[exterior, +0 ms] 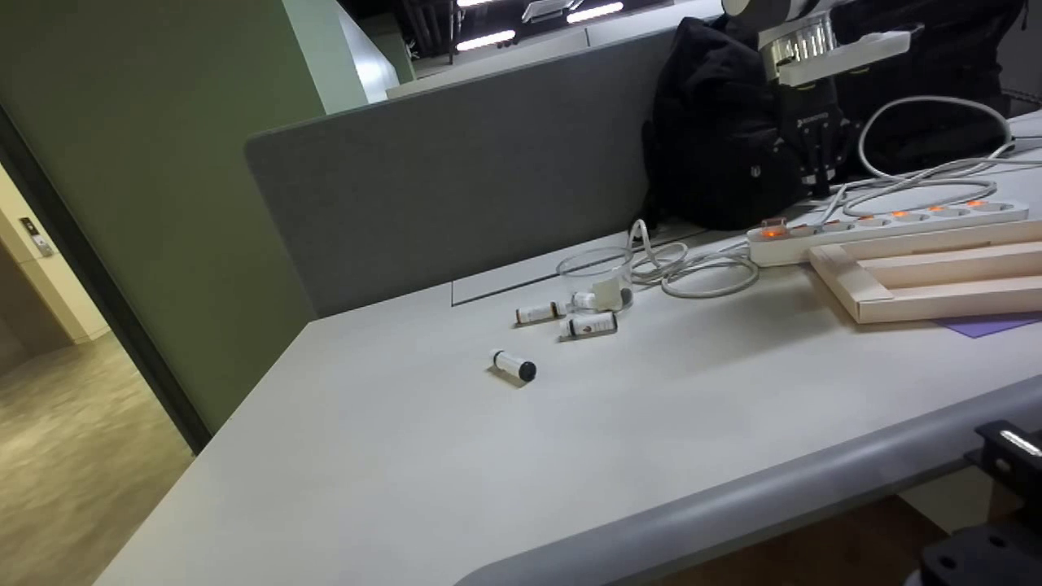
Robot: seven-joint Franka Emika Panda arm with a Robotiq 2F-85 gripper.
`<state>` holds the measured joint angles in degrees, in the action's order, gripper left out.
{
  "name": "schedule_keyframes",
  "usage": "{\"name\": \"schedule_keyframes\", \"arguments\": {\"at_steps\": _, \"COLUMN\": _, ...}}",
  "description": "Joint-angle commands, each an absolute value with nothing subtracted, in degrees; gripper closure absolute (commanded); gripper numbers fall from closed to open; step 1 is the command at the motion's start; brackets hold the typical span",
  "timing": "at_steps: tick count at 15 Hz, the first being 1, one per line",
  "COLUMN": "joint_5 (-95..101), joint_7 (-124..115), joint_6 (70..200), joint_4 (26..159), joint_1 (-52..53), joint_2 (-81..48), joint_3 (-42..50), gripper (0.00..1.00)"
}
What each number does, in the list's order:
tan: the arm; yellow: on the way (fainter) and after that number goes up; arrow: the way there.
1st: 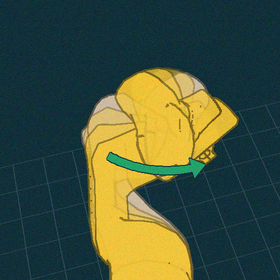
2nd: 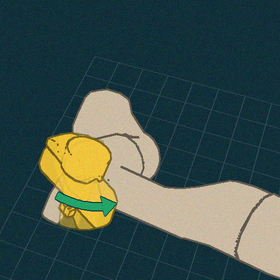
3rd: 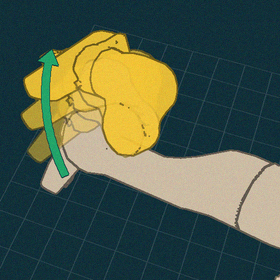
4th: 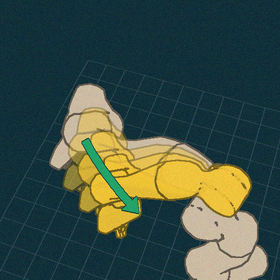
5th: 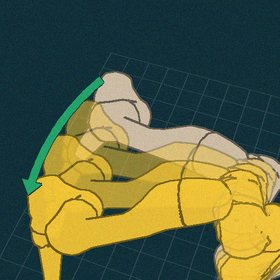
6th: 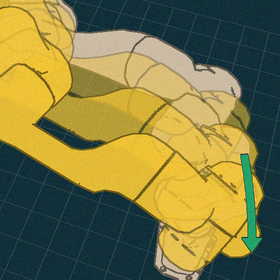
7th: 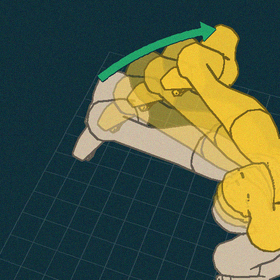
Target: Turn on the second switch from the main switch on the adapter
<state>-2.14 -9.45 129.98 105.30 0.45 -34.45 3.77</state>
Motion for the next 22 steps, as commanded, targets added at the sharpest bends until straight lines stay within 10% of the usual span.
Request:
{"name": "schedule_keyframes", "arguments": {"at_steps": 1, "joint_5": -1.7, "joint_7": -11.8, "joint_6": 133.8, "joint_4": 107.3, "joint_1": 1.1, "joint_2": -35.0, "joint_3": 4.2, "gripper": 1.00}}
{"name": "schedule_keyframes", "arguments": {"at_steps": 22, "joint_5": 0.6, "joint_7": -13.0, "joint_6": 136.6, "joint_4": 105.9, "joint_1": 2.4, "joint_2": -37.4, "joint_3": 6.9, "gripper": 1.00}}
